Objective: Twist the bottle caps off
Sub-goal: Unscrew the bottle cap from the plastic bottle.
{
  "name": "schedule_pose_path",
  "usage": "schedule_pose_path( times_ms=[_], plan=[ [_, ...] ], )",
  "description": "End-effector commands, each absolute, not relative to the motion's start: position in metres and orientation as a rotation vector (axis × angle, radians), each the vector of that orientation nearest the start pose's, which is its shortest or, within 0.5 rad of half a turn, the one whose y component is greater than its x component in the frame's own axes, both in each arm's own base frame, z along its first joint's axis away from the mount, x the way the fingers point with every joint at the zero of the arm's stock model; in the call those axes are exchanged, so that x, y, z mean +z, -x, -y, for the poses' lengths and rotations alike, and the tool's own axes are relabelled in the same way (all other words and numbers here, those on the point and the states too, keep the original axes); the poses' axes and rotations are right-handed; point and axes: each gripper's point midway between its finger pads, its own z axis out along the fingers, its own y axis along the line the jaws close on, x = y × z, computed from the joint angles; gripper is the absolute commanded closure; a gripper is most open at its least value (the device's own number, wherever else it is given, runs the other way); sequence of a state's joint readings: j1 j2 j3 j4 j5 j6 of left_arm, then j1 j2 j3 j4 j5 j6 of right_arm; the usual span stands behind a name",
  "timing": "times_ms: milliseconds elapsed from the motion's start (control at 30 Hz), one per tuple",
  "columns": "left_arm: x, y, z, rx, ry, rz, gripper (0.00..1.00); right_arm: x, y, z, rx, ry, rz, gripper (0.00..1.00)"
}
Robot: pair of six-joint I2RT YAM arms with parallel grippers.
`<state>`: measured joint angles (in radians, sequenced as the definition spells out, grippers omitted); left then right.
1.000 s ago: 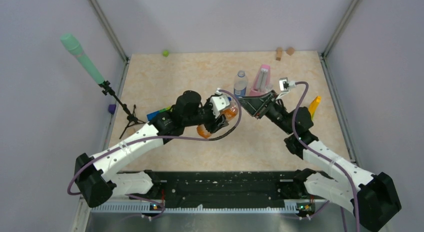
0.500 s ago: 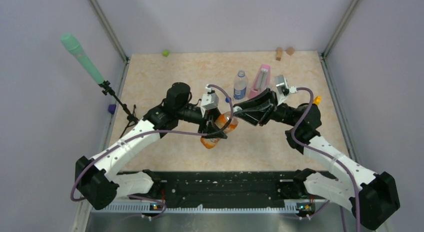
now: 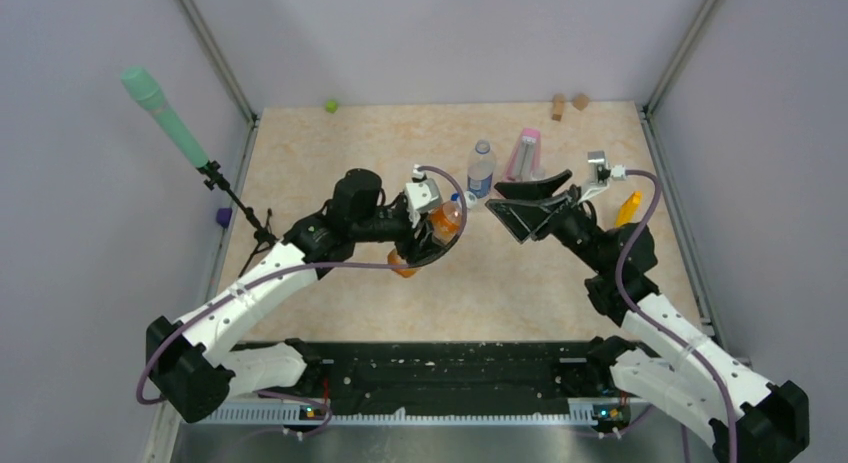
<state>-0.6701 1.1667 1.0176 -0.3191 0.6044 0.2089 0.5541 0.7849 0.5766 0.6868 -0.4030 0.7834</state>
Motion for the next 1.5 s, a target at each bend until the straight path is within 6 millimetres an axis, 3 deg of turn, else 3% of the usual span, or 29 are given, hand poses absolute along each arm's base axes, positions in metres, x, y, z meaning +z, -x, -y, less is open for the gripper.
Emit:
schedule_pose_path(
  times_ms=[0, 367, 600, 667, 933, 1000, 1200, 1300, 1467],
  plan=[
    [0.275, -0.228, 0.288, -0.746, -1.145, -1.575, 1.0, 0.368, -0.232, -0.224, 1.379, -0.007, -1.3, 0.24],
    [0.269, -0.227, 0.305, -0.662, -1.169, -1.568, 1.0, 0.358, -0.238, -0.246, 1.403, -0.006, -1.356, 0.42],
    [0.265, -0.231, 0.306, -0.629, -1.163, -1.591, 1.0, 0.352, -0.237, -0.252, 1.419, 0.012, -1.381, 0.45],
    [0.265, -0.232, 0.307, -0.628, -1.164, -1.59, 1.0, 0.35, -0.236, -0.254, 1.43, 0.021, -1.388, 0.5],
    [0.263, -0.233, 0.305, -0.613, -1.162, -1.595, 1.0, 0.342, -0.234, -0.262, 1.443, 0.07, -1.435, 0.5],
    [0.262, -0.233, 0.305, -0.613, -1.163, -1.598, 1.0, 0.343, -0.233, -0.261, 1.441, 0.072, -1.43, 0.56],
    [0.26, -0.226, 0.308, -0.65, -1.196, -1.591, 1.0, 0.347, -0.228, -0.263, 1.423, 0.151, -1.387, 0.92],
    [0.259, -0.217, 0.309, -0.707, -1.239, -1.577, 1.0, 0.349, -0.216, -0.266, 1.385, 0.311, -1.325, 0.97],
    [0.266, -0.194, 0.302, -0.981, -1.342, -1.52, 1.0, 0.351, -0.187, -0.274, 1.409, 0.631, -1.256, 1.0]
  ],
)
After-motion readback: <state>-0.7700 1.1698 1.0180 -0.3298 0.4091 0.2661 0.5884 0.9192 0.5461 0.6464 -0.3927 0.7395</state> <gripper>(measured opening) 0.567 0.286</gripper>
